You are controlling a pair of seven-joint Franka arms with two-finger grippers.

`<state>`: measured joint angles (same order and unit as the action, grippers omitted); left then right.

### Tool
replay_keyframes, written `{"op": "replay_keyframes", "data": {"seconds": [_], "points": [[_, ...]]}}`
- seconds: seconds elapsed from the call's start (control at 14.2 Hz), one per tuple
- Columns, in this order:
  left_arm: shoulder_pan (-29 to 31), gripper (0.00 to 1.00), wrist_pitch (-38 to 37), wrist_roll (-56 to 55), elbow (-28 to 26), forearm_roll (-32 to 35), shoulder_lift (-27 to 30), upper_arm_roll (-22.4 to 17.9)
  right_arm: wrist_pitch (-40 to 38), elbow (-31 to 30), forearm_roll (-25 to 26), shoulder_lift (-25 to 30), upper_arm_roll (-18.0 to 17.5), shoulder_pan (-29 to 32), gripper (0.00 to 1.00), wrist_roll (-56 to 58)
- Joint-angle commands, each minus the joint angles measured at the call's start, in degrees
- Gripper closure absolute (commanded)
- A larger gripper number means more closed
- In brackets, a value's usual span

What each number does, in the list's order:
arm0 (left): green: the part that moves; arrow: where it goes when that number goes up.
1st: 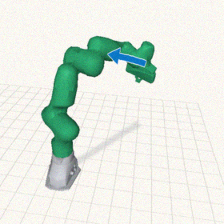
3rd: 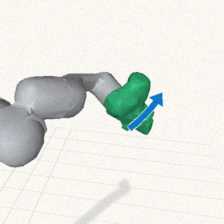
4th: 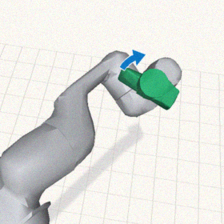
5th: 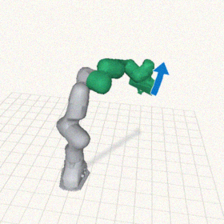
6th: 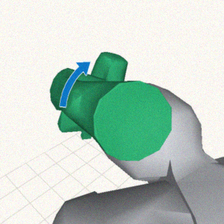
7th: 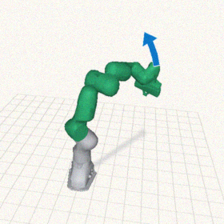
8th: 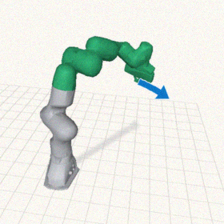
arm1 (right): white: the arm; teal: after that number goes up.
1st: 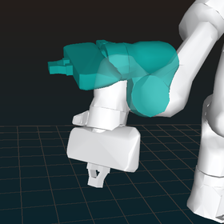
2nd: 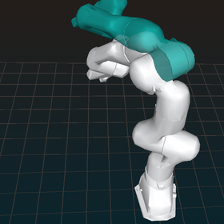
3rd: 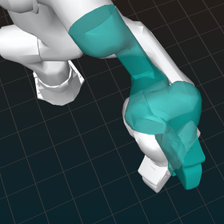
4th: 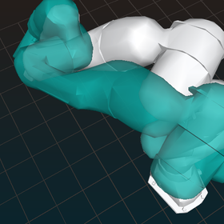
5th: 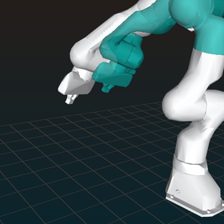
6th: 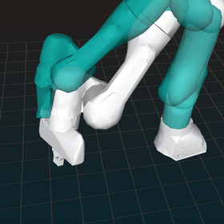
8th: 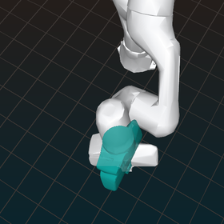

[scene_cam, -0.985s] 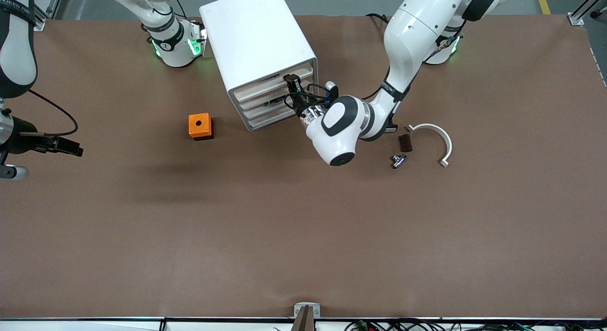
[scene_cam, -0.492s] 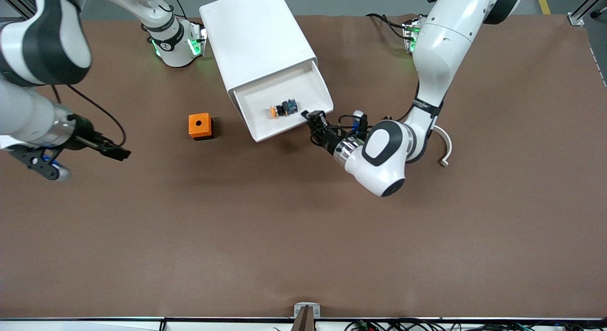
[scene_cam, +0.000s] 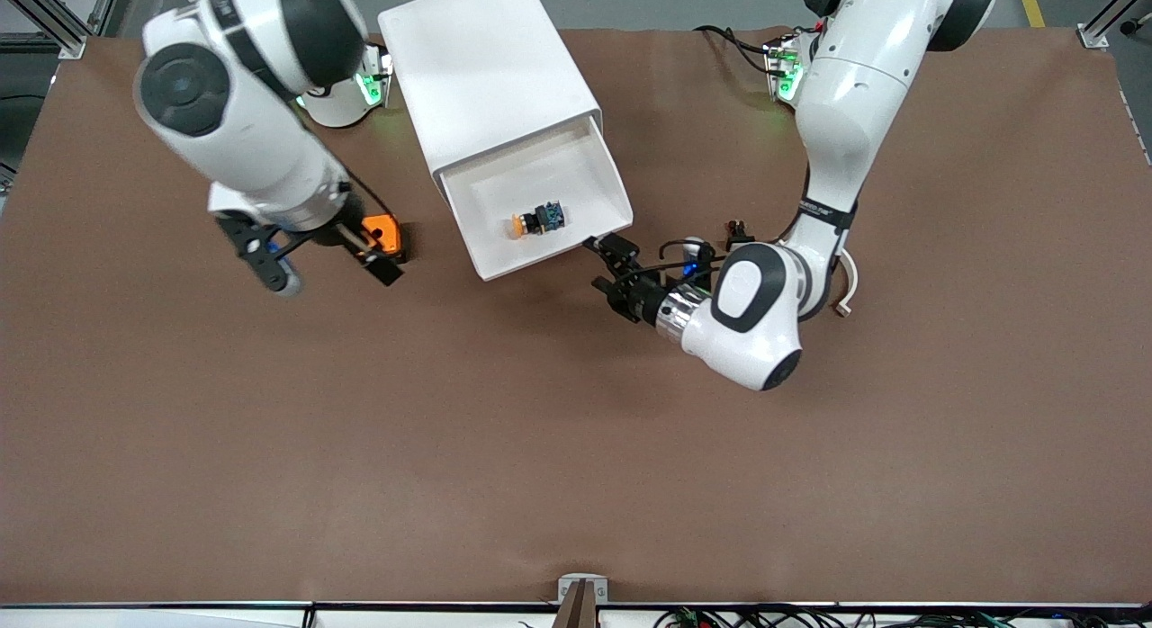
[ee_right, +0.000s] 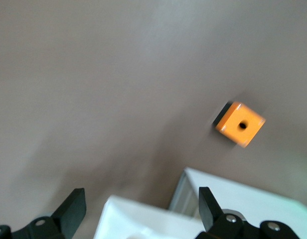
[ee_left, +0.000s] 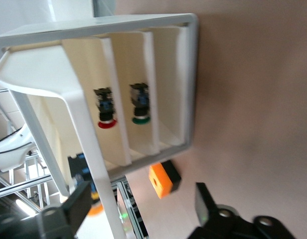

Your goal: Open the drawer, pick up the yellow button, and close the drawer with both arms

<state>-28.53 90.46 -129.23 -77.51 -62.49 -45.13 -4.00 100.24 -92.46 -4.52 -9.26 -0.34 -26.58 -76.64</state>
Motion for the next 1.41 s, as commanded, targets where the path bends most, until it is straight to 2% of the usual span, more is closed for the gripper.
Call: {"op": "replay_keyframes", "data": {"seconds": [0.0, 0.21, 0.56, 0.91, 1.13, 1.27, 1.34], "points": [[0.4, 0.0, -1.0, 3.2, 2.9, 0.9, -0.1, -4.8, 3.0, -0.7, -0.9, -0.2, 0.9, -5.4, 0.0, -9.5], [0.8, 0.0, -1.0, 10.2, 4.2, 4.8, 0.2, -7.3, 5.1, -1.3, -0.3, -2.4, 1.0, -10.8, 0.0, -19.8], [1.3, 0.0, -1.0, 28.6, 4.2, 8.1, 1.4, -10.4, 9.8, -1.3, 1.6, -8.1, 1.0, -17.8, 0.0, -34.3], [0.2, 0.0, -1.0, 47.5, 4.1, 19.9, 5.2, -9.5, 12.1, -1.2, 2.9, -11.0, 1.0, -21.5, 0.0, -39.8], [-2.6, 0.0, 0.1, 49.2, 4.3, 23.8, 5.2, -10.0, 11.4, -1.2, 2.8, -11.1, 1.0, -21.7, 0.0, -39.7], [-2.6, 0.0, 0.4, 50.3, 4.5, 23.8, 6.0, -10.1, 11.4, -1.2, 2.7, -11.1, 1.0, -21.7, 0.26, -39.6], [-2.7, 0.0, 0.5, 50.1, 5.0, 23.9, 6.3, -10.1, 11.3, -1.2, 2.6, -11.1, 0.9, -21.7, 0.5, -39.6]]}}
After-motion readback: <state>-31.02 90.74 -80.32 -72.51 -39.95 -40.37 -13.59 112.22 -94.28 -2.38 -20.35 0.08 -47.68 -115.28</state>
